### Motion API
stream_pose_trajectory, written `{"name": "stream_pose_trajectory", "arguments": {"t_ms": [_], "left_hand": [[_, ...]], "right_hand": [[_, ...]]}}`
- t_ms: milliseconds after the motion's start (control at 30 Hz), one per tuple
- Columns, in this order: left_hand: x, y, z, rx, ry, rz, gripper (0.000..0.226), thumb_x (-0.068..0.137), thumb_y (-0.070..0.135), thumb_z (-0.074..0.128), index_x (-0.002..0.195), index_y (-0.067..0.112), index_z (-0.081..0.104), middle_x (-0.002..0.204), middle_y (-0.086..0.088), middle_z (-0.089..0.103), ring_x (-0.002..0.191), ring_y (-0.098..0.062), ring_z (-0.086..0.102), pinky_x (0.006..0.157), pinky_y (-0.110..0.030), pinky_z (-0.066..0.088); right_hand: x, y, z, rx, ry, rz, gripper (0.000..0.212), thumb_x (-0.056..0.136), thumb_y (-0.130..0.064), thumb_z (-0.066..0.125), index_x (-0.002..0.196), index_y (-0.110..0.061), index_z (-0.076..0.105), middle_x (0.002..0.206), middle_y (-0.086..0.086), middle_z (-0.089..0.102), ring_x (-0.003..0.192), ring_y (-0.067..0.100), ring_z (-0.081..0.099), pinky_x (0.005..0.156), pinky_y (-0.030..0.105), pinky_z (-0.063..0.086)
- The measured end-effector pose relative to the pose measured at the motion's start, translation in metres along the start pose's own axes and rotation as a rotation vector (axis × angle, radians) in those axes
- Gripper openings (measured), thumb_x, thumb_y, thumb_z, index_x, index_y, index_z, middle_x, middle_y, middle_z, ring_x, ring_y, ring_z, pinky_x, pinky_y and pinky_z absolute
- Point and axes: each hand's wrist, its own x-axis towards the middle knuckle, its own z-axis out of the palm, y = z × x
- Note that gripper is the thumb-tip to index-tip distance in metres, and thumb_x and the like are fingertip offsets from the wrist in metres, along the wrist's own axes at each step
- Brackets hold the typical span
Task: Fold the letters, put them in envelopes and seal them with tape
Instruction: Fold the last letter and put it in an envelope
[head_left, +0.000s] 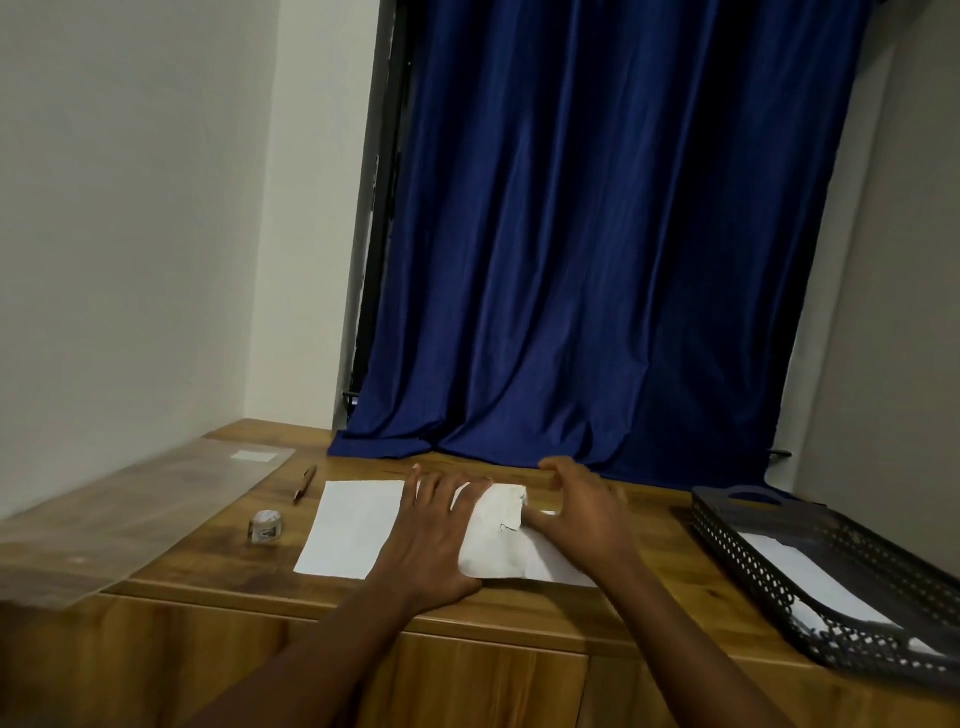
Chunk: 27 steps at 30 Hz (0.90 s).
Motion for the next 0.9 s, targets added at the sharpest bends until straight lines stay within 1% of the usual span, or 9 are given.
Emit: {"name": "stream_pose_trajectory", "arguments": {"t_ms": [100, 233, 300, 367, 433, 500, 700, 833, 900], "left_hand": [[0.0, 0.0, -0.001, -0.006, 0.006, -0.006, 0.11, 0.068, 0.076, 0.068, 0.156, 0.035, 0.017, 0.156, 0.001, 0.031, 0.143, -0.022, 0.028, 0.125, -0.055, 0.013], [0.0, 0.001, 0.0, -0.037, 0.019, -0.005, 0.111, 0.066, 0.076, 0.071, 0.156, 0.034, 0.021, 0.155, 0.001, 0.034, 0.142, -0.022, 0.031, 0.125, -0.056, 0.013], [0.001, 0.0, 0.0, -0.033, 0.015, -0.003, 0.111, 0.066, 0.076, 0.071, 0.155, 0.035, 0.019, 0.155, 0.001, 0.033, 0.142, -0.021, 0.03, 0.125, -0.055, 0.013], [0.001, 0.0, 0.001, -0.019, 0.01, 0.001, 0.112, 0.066, 0.077, 0.071, 0.156, 0.035, 0.019, 0.155, 0.001, 0.032, 0.142, -0.021, 0.03, 0.125, -0.055, 0.013], [0.002, 0.0, 0.001, -0.016, -0.003, 0.0, 0.113, 0.066, 0.077, 0.071, 0.156, 0.035, 0.017, 0.156, 0.002, 0.031, 0.143, -0.021, 0.029, 0.125, -0.055, 0.013], [0.001, 0.001, 0.001, -0.018, -0.015, -0.003, 0.114, 0.066, 0.077, 0.072, 0.156, 0.036, 0.015, 0.157, 0.003, 0.028, 0.144, -0.021, 0.027, 0.125, -0.054, 0.012], [0.0, 0.0, 0.0, -0.02, -0.029, -0.005, 0.114, 0.066, 0.078, 0.07, 0.157, 0.037, 0.014, 0.158, 0.003, 0.026, 0.145, -0.02, 0.025, 0.126, -0.054, 0.011], [0.001, 0.0, 0.002, -0.045, -0.021, 0.006, 0.114, 0.065, 0.079, 0.07, 0.156, 0.038, 0.015, 0.157, 0.003, 0.029, 0.144, -0.02, 0.028, 0.125, -0.055, 0.014], [0.001, 0.0, 0.002, -0.053, -0.016, 0.013, 0.115, 0.064, 0.08, 0.07, 0.156, 0.038, 0.014, 0.157, 0.003, 0.029, 0.143, -0.02, 0.028, 0.125, -0.055, 0.013]], "right_hand": [[-0.015, 0.028, -0.012, 0.196, 0.069, 0.117, 0.067, 0.08, -0.068, 0.07, 0.135, -0.034, 0.054, 0.133, -0.009, 0.061, 0.119, 0.014, 0.058, 0.101, 0.041, 0.048], [-0.047, 0.056, -0.026, 0.63, -0.173, 0.395, 0.083, 0.071, -0.071, 0.073, 0.139, -0.028, 0.051, 0.131, -0.003, 0.057, 0.111, 0.015, 0.059, 0.077, 0.027, 0.051], [-0.06, 0.065, -0.027, 0.772, -0.338, 0.481, 0.069, 0.073, -0.067, 0.073, 0.128, -0.029, 0.059, 0.121, -0.003, 0.067, 0.101, 0.018, 0.068, 0.071, 0.028, 0.056], [-0.068, 0.072, -0.026, 0.867, -0.402, 0.458, 0.055, 0.076, -0.058, 0.075, 0.118, -0.022, 0.069, 0.104, -0.004, 0.077, 0.085, 0.016, 0.074, 0.066, 0.026, 0.055], [-0.07, 0.074, -0.024, 0.91, -0.361, 0.431, 0.042, 0.08, -0.049, 0.077, 0.103, -0.014, 0.073, 0.08, -0.003, 0.074, 0.058, 0.017, 0.063, 0.056, 0.027, 0.047], [-0.068, 0.071, -0.02, 0.911, -0.305, 0.423, 0.034, 0.085, -0.042, 0.075, 0.093, -0.01, 0.073, 0.068, 0.0, 0.068, 0.052, 0.014, 0.052, 0.052, 0.028, 0.042], [-0.056, 0.042, 0.0, 0.959, -0.241, 0.347, 0.023, 0.09, -0.027, 0.077, 0.086, -0.004, 0.074, 0.074, 0.003, 0.075, 0.062, 0.011, 0.068, 0.056, 0.02, 0.053], [-0.043, 0.02, 0.019, 1.091, -0.285, 0.336, 0.014, 0.086, -0.014, 0.08, 0.084, 0.0, 0.078, 0.09, 0.019, 0.077, 0.09, 0.033, 0.075, 0.082, 0.046, 0.063], [-0.038, 0.011, 0.029, 1.045, -0.297, 0.315, 0.009, 0.087, -0.014, 0.078, 0.084, -0.005, 0.081, 0.091, 0.015, 0.079, 0.092, 0.032, 0.076, 0.084, 0.049, 0.062]]}}
